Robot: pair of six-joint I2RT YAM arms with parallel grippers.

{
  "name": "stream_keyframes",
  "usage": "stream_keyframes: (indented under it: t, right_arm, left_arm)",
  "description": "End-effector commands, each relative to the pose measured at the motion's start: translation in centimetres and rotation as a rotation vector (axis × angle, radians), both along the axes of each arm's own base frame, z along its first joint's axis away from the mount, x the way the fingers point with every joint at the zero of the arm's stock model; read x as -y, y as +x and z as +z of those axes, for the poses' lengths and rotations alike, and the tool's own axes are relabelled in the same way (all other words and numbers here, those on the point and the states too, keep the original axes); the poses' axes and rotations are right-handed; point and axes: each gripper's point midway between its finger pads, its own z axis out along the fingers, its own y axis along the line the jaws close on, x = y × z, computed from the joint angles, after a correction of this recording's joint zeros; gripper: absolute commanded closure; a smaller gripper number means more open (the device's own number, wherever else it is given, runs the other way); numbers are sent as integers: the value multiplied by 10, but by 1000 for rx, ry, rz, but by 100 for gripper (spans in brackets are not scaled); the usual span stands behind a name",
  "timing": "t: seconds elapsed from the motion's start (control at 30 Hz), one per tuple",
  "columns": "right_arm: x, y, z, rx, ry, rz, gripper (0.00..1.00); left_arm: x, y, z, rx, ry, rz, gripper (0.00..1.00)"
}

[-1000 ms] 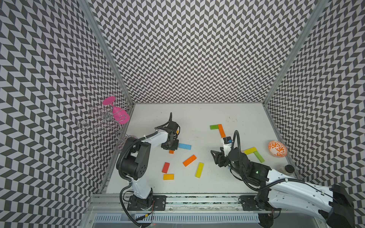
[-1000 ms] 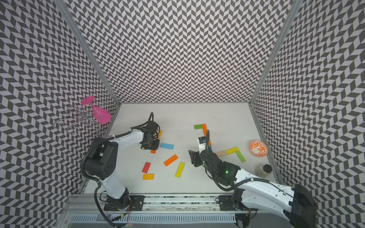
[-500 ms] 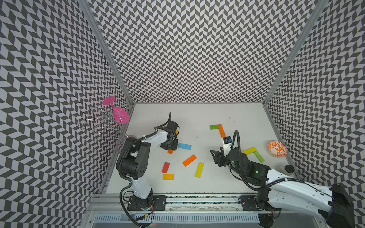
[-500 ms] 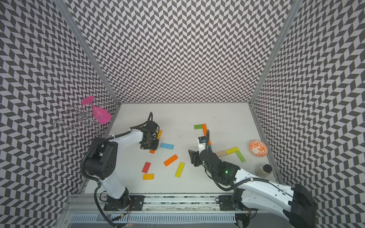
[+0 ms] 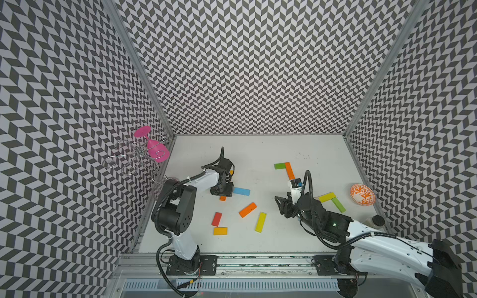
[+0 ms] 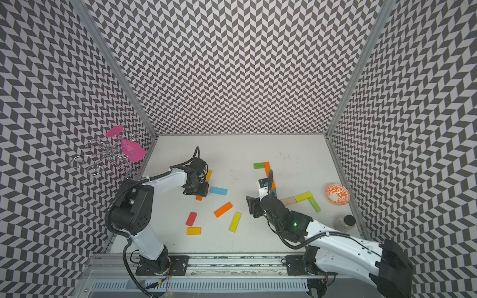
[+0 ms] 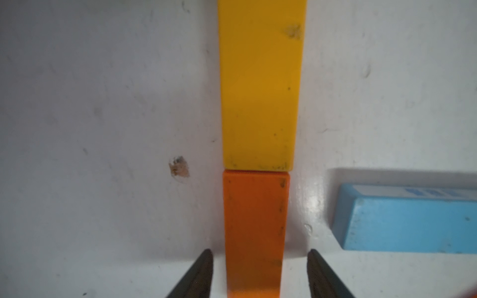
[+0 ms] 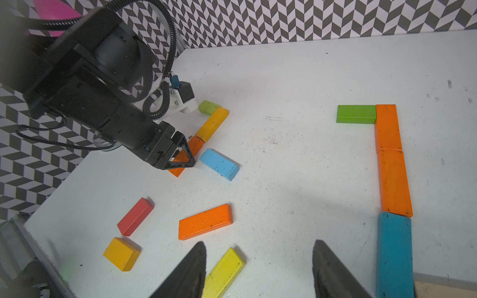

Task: Assemble a giraffe with building blocks
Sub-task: Assemble the building block at the center of the board, then pick up the building block from the center of the board.

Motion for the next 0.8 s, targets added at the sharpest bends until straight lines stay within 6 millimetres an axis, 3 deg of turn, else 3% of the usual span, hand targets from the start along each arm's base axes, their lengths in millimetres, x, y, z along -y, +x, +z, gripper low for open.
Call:
stream_keyframes:
  t: [0.0, 0.17, 0.4, 0.53, 0.77]
  right_arm:
    - [-6, 7, 19, 34, 64, -13, 36]
    - [-7, 7, 20, 33, 68, -9, 36]
    - [-12, 7, 24, 33, 76, 9, 36]
    - [-14, 5, 24, 29, 78, 22, 36]
    - [-15, 4, 25, 12, 77, 30, 36]
  left_arm:
    - [7, 14, 32, 89, -31, -2, 29]
    - [2, 18, 76, 192, -34, 35, 10]
    - [-7, 2, 116, 276, -71, 73, 7]
    - [2, -10, 116, 264, -119, 65, 9]
    - [54, -18, 91, 204, -200, 92, 13]
